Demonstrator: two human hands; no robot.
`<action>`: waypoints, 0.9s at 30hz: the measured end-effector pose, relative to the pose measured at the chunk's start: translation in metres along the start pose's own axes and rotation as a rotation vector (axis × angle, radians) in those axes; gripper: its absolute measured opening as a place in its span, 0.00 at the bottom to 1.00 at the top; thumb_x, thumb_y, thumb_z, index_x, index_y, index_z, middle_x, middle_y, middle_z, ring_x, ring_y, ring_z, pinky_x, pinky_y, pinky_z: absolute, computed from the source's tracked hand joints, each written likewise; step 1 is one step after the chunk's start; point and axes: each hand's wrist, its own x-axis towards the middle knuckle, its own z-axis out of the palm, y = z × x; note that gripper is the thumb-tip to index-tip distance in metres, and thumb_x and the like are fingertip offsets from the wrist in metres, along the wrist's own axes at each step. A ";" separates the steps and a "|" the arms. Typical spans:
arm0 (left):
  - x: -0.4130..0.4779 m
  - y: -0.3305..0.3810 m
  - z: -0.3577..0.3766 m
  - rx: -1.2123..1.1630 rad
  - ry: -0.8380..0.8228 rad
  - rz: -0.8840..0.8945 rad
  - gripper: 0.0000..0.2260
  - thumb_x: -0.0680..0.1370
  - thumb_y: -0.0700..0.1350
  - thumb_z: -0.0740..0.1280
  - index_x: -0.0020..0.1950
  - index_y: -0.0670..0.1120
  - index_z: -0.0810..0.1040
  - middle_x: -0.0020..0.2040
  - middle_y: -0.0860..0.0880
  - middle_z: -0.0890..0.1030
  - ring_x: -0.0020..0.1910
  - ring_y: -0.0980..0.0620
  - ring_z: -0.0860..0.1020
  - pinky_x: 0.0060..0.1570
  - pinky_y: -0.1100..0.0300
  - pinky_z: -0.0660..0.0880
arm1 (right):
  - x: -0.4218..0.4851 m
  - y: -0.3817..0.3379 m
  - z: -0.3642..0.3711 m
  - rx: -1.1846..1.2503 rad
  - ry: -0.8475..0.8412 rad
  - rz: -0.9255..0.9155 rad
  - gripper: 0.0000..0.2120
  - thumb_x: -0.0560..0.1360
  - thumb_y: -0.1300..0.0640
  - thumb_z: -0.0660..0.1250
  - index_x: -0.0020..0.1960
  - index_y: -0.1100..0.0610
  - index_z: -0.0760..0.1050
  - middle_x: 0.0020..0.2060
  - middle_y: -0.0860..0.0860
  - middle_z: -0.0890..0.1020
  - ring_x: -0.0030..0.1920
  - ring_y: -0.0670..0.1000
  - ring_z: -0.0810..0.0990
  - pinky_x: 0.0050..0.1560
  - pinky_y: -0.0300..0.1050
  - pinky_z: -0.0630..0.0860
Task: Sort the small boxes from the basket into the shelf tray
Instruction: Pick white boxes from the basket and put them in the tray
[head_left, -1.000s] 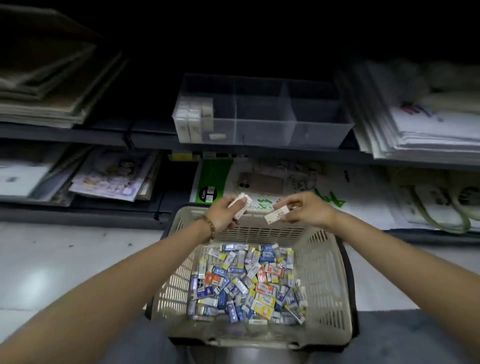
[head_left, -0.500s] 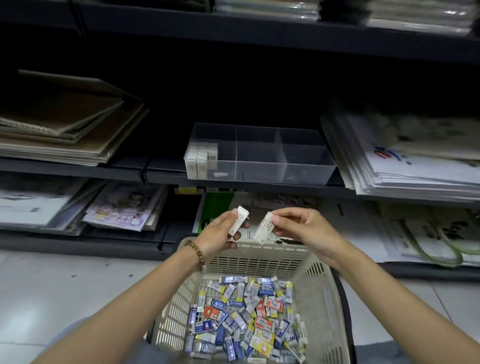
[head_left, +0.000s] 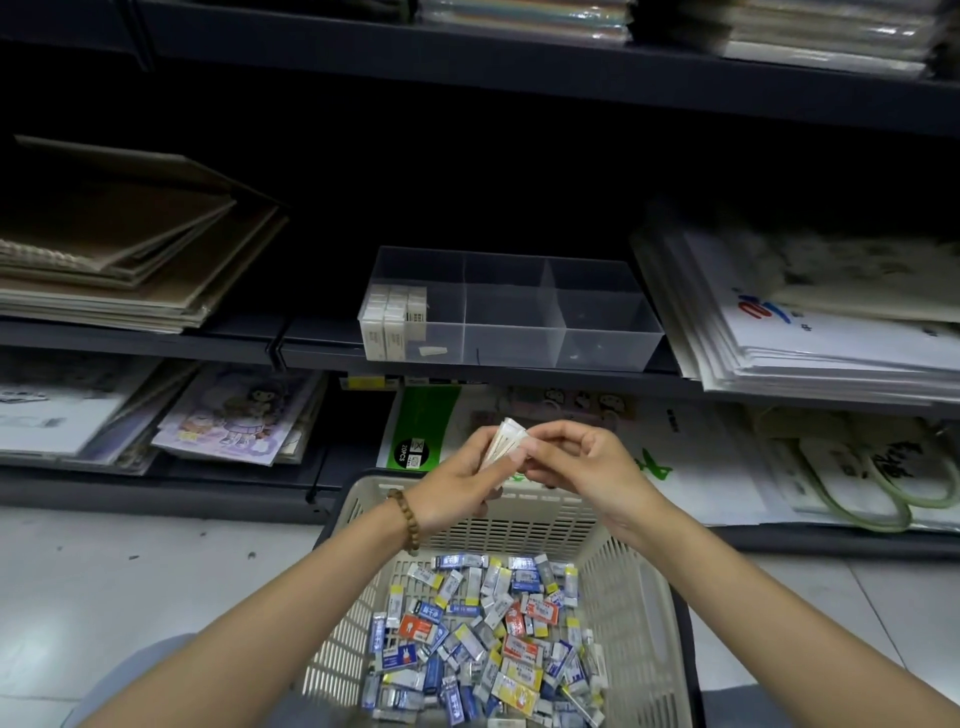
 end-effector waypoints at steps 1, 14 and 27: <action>0.000 0.000 -0.002 -0.003 -0.032 0.015 0.14 0.79 0.49 0.60 0.65 0.51 0.66 0.38 0.53 0.69 0.33 0.61 0.69 0.32 0.68 0.69 | 0.000 -0.001 -0.001 -0.001 0.001 -0.005 0.06 0.70 0.62 0.71 0.47 0.60 0.80 0.39 0.54 0.85 0.37 0.47 0.84 0.37 0.32 0.78; 0.002 0.008 -0.008 0.150 0.094 0.240 0.24 0.79 0.45 0.61 0.73 0.56 0.57 0.46 0.55 0.71 0.35 0.62 0.69 0.38 0.66 0.69 | 0.002 -0.002 0.005 0.196 -0.018 0.038 0.17 0.71 0.59 0.70 0.59 0.60 0.77 0.49 0.56 0.85 0.48 0.51 0.84 0.43 0.35 0.80; 0.002 0.026 -0.040 -0.050 0.227 0.282 0.23 0.76 0.42 0.67 0.70 0.51 0.67 0.54 0.50 0.75 0.34 0.66 0.75 0.35 0.72 0.71 | 0.024 -0.043 0.023 -0.089 -0.167 -0.101 0.12 0.74 0.60 0.67 0.57 0.57 0.79 0.51 0.54 0.84 0.53 0.51 0.83 0.56 0.40 0.78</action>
